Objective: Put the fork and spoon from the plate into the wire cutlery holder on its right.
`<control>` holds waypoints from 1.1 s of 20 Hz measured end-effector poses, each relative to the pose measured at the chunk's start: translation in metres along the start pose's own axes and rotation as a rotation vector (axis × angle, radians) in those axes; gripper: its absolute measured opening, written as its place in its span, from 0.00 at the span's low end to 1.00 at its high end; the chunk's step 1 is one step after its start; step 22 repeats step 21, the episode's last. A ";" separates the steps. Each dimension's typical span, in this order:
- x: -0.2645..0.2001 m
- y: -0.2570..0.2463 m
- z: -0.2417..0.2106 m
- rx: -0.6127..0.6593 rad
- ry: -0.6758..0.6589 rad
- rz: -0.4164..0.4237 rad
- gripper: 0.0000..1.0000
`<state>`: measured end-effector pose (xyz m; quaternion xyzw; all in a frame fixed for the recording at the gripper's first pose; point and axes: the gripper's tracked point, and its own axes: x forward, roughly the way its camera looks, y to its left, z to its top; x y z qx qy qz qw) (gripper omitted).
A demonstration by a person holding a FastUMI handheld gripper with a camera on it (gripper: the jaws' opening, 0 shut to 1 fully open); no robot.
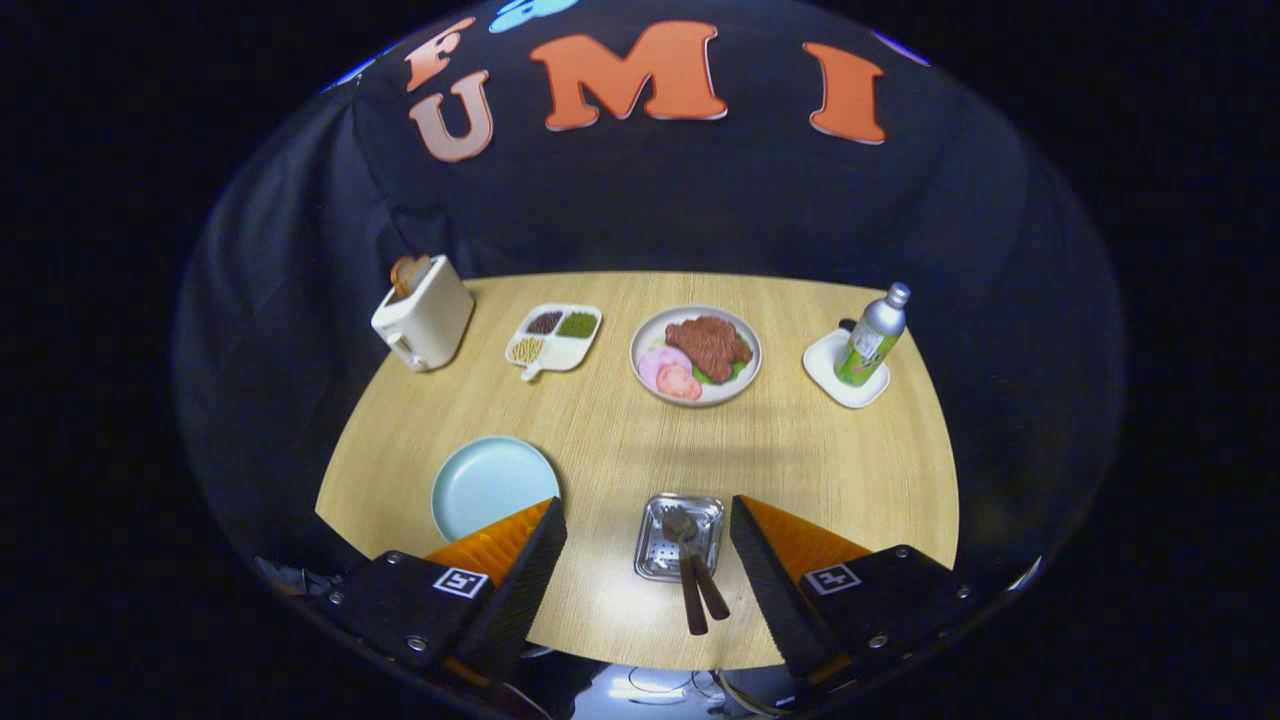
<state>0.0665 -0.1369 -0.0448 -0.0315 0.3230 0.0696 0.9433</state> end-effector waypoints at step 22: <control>-0.096 -0.061 0.044 0.168 -0.623 -0.030 0.98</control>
